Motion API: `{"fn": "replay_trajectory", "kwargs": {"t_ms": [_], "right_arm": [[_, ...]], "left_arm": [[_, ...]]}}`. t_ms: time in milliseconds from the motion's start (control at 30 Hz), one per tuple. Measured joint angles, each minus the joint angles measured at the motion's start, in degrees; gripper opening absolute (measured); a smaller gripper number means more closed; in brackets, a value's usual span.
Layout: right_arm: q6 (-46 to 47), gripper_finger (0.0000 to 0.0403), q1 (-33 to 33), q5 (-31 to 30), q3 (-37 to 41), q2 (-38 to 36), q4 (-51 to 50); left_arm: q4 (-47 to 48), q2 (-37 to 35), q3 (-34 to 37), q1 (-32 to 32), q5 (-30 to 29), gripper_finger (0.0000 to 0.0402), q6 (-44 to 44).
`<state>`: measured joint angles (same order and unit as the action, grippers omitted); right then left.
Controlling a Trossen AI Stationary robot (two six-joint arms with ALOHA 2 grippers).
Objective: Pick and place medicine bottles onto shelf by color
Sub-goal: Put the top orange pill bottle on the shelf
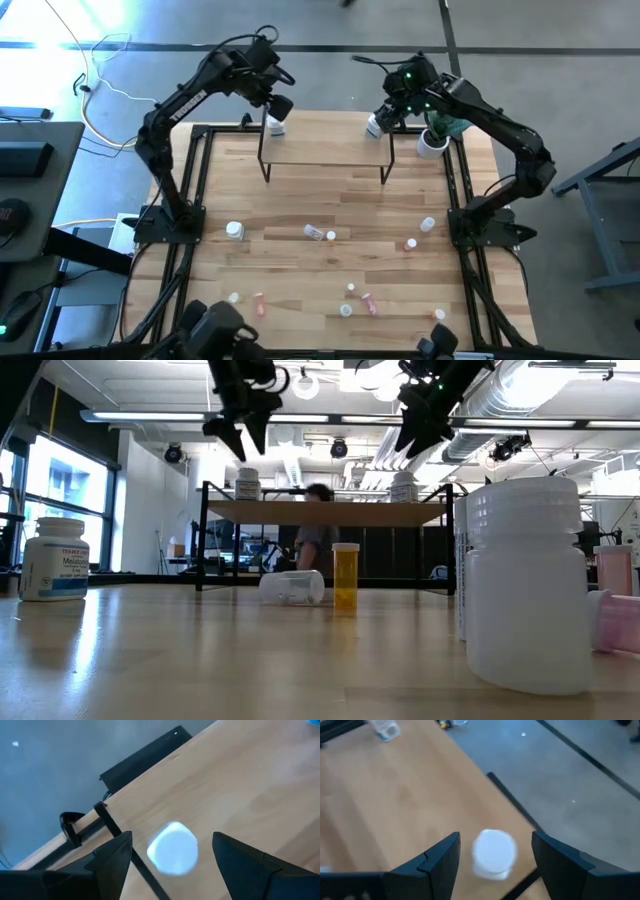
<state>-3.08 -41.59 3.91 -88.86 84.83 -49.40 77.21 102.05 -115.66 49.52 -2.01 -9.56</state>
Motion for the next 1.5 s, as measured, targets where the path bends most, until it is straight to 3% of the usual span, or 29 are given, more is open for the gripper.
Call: {"fn": "replay_trajectory", "kwargs": {"t_ms": [267, 567, 900, 1267, 1500], "right_arm": [[5.69, 0.0236, 5.97, 2.05, -0.02, -0.80, -3.29], [11.98, 0.0236, 15.52, 3.46, -0.02, -0.82, -6.18], [19.29, 0.0236, 25.81, 3.44, 4.96, -0.82, -5.27], [19.06, 0.0236, 36.77, 2.79, 14.03, -0.80, 9.58], [18.74, 0.0236, 44.78, -4.63, 23.56, -0.80, 26.67]], "left_arm": [[3.25, -6.35, 1.84, -3.93, 0.43, 0.0266, 5.74], [-9.00, -17.16, 21.25, -10.46, 10.24, 0.0266, 4.42], [-20.69, -29.84, 39.42, -19.71, 10.57, 0.0266, -3.46], [-31.19, -37.43, 53.61, -28.58, 10.32, 0.0266, -9.73], [-30.82, -38.17, 57.64, -34.11, 5.84, 0.0266, -11.86]]}}
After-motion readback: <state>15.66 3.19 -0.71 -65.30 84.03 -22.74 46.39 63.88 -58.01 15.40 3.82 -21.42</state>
